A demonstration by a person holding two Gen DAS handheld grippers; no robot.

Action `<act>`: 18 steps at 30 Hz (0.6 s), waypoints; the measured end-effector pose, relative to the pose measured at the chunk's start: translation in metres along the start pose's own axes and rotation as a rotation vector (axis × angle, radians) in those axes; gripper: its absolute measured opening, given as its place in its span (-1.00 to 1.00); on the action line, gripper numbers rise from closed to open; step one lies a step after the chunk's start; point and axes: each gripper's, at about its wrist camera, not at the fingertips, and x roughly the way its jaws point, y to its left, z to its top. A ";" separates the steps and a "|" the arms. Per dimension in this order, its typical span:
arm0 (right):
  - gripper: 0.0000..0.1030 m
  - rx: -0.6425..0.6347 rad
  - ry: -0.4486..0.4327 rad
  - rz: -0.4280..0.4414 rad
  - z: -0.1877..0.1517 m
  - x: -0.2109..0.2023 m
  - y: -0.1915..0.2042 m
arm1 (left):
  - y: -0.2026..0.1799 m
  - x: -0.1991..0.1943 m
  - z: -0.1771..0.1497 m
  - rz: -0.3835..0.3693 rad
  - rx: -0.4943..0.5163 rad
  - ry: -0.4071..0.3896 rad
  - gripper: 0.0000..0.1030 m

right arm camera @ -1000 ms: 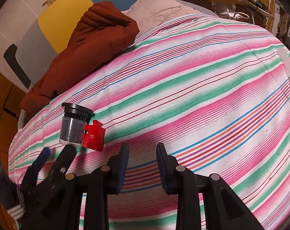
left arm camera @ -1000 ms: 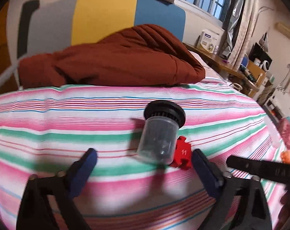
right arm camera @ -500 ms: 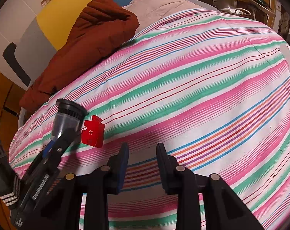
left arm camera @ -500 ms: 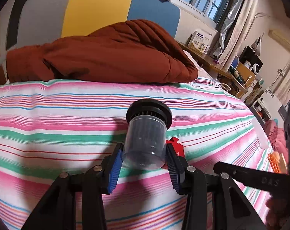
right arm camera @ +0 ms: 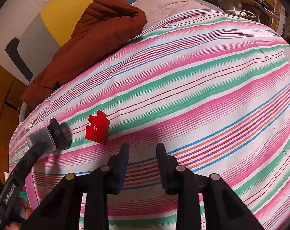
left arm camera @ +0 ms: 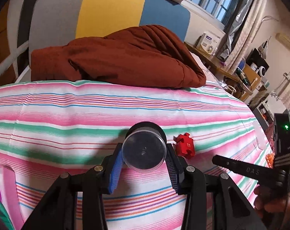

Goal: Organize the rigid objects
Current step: 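Lift the clear jar with the left gripper while the right gripper grasps the red block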

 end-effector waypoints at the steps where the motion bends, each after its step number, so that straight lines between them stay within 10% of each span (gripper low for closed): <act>1: -0.44 0.000 -0.001 0.004 0.000 0.000 0.000 | -0.001 0.002 0.002 0.005 -0.006 0.001 -0.16; 18: -0.43 -0.049 -0.012 0.050 0.002 0.008 0.014 | -0.023 0.017 -0.012 0.095 0.185 -0.119 -0.15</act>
